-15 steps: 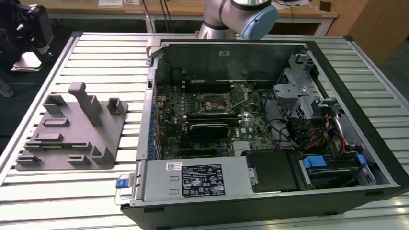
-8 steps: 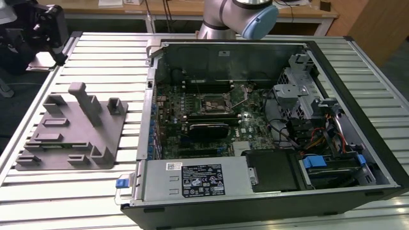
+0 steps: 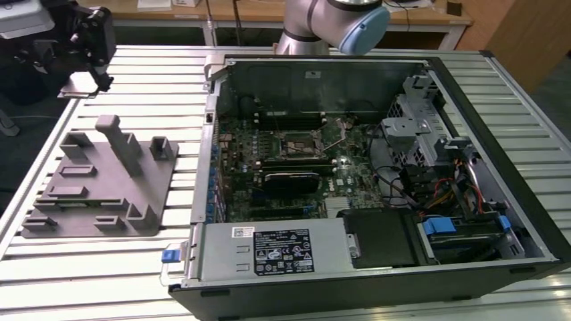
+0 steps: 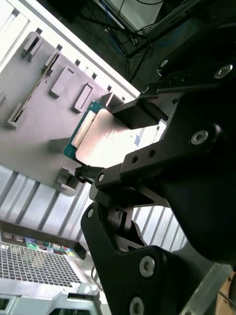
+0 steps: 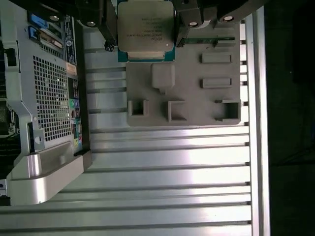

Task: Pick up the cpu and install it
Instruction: 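Pick up the cpu and move it towards the insertion slot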

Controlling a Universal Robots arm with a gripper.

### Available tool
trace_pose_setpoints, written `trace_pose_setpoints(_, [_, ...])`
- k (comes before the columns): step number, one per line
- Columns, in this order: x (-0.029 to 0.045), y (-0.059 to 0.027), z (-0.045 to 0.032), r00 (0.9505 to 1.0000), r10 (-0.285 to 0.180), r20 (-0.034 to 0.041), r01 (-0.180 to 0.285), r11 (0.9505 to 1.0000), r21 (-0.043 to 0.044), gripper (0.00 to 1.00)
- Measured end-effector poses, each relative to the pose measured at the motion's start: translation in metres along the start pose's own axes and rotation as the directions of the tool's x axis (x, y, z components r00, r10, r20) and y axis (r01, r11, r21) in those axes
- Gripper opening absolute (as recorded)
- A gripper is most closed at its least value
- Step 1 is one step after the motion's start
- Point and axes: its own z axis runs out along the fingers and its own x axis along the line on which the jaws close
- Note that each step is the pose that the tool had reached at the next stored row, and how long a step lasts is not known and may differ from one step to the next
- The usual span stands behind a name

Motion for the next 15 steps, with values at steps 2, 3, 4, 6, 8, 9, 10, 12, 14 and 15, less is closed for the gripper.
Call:
trace_pose_setpoints(2, [-0.0068,0.0008,0.0001,1.0000,0.000,-0.0001,0.000,1.0000,0.0000,0.55])
trace_pose_setpoints(3, [-0.0102,0.0012,0.0002,1.0000,0.000,-0.0001,0.000,1.0000,0.0001,0.55])
trace_pose_setpoints(4, [-0.0137,0.0016,0.0003,1.0000,0.000,-0.0001,0.000,1.0000,0.0001,0.55])
trace_pose_setpoints(6, [-0.0207,0.0025,0.0005,1.0000,0.000,0.0000,0.000,1.0000,0.0000,0.55])
trace_pose_setpoints(8, [-0.0284,0.0035,0.0007,1.0000,0.000,-0.0001,0.000,1.0000,0.0001,0.55])
trace_pose_setpoints(9, [-0.0321,0.0040,0.0007,1.0000,0.000,-0.0002,0.000,1.0000,0.0001,0.55])
trace_pose_setpoints(10, [-0.0357,0.0045,0.0009,1.0000,0.000,-0.0001,0.000,1.0000,0.0000,0.55])
trace_pose_setpoints(12, [-0.0425,0.0056,0.0011,1.0000,0.000,-0.0001,0.000,1.0000,0.0000,0.55])
trace_pose_setpoints(14, [-0.0491,0.0068,0.0012,1.0000,0.000,-0.0002,0.000,1.0000,0.0001,0.55])
trace_pose_setpoints(15, [-0.0522,0.0073,0.0013,1.0000,0.000,-0.0002,0.000,1.0000,0.0001,0.55])
